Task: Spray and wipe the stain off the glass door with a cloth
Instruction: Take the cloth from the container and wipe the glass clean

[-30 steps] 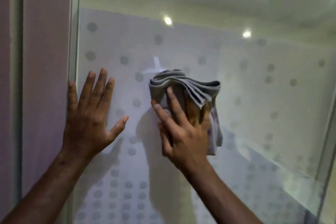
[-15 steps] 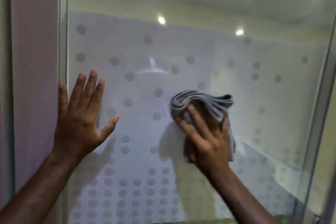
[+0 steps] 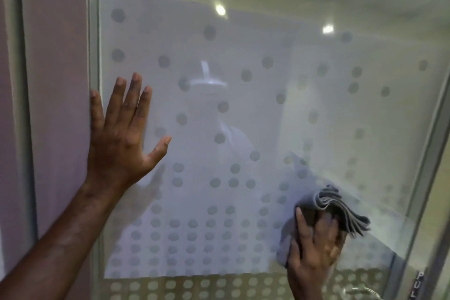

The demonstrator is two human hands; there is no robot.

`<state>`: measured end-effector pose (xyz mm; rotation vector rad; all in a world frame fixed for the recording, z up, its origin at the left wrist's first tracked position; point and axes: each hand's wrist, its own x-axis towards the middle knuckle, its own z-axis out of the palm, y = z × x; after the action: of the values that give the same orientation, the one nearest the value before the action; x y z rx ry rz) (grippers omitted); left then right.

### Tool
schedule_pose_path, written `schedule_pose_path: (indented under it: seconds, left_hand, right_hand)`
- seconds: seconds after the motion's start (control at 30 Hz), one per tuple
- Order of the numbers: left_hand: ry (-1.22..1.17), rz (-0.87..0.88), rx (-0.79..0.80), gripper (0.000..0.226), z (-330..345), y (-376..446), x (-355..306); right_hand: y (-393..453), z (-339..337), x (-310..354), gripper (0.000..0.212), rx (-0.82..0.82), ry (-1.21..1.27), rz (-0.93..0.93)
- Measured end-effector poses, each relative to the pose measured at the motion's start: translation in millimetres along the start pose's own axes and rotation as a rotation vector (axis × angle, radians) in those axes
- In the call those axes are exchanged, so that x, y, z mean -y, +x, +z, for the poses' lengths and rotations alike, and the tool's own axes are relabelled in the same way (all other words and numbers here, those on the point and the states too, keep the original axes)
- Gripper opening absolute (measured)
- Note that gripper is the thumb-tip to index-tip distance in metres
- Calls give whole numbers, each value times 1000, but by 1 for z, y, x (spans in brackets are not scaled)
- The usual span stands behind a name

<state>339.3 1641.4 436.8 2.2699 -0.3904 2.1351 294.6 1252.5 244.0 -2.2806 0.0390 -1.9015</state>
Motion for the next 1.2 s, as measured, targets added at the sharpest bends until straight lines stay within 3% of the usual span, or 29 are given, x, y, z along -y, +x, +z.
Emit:
schedule_pose_path:
  seconds: [0.1,0.2,0.3,0.47,0.67,0.83,1.0,1.07,1.2]
  left_hand:
    - [4,0,3,85,0,-1,0]
    - [11,4,3,85,-1,0,1]
    - [15,12,8,86,-2,0,2]
    - [16,26,22,82,-3,0,3]
    - [-22,29,-2,73,-3,0,4]
    - [-23,14,-5,75,-3,0,3]
    - [-30,6,12,77,-3,-2,2]
    - [-35,4,5,77,-3,-2,3]
    - [-22,3,-2,76,-3,-1,2]
  right_hand:
    - [-47,4,26,54,140,-47,-285]
    - [-66,11,67,73,160,-93,-506]
    - [-43,20,120,58,134,15,-606]
    - [38,18,183,84,108,102,-559]
    - [138,-2,207,93,87,71,-590]
    - [230,-15,210,68,-10,117,-499]
    - [307,-29,195,69,-84,73,-470]
    - [331,-36,171,70,-105,64,-366]
    - [350,-46,117,63,-128,84,23]
